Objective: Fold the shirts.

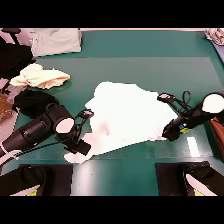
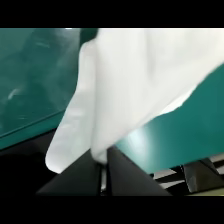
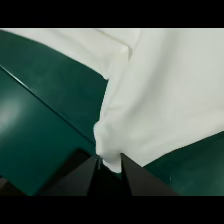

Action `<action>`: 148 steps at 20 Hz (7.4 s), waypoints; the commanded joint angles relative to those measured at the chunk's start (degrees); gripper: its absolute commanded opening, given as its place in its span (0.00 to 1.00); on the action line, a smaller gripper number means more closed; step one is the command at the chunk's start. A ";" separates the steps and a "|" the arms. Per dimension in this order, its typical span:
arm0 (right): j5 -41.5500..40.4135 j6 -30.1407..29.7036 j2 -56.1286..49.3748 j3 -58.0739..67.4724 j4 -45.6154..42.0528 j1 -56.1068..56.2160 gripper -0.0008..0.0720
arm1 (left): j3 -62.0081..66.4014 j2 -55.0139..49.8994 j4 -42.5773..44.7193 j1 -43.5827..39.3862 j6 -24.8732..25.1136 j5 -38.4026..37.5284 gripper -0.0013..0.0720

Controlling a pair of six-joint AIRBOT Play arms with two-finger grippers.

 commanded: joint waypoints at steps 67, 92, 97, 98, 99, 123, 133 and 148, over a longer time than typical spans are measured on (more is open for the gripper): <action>-28.37 -25.66 -72.46 66.86 23.37 4.79 0.04 | -2.38 14.69 -0.81 10.40 -4.15 8.81 0.99; -17.35 8.92 -44.72 41.20 -8.94 -4.15 0.03 | -19.06 14.27 5.44 10.38 -0.52 29.42 1.00; -18.21 8.92 -43.76 38.82 -8.90 -4.13 0.03 | -19.06 8.87 5.60 10.34 7.58 30.67 1.00; -18.10 8.92 -43.76 38.82 -8.90 -4.13 0.03 | -19.04 6.60 5.55 10.34 8.66 31.36 1.00; -18.05 8.92 -43.76 38.82 -8.87 -4.13 0.03 | -19.04 4.13 5.60 10.34 9.73 31.56 1.00; -16.13 8.83 -43.71 38.82 -8.90 -4.22 0.04 | -5.84 -2.45 9.94 10.34 13.42 26.14 0.05; -14.36 7.28 -35.04 38.82 -8.83 -8.59 0.04 | 16.06 -2.45 27.17 10.43 9.27 10.21 0.05; -15.80 6.23 -17.81 38.82 -8.85 -13.77 0.04 | 20.79 -2.54 13.11 26.32 9.22 23.10 0.05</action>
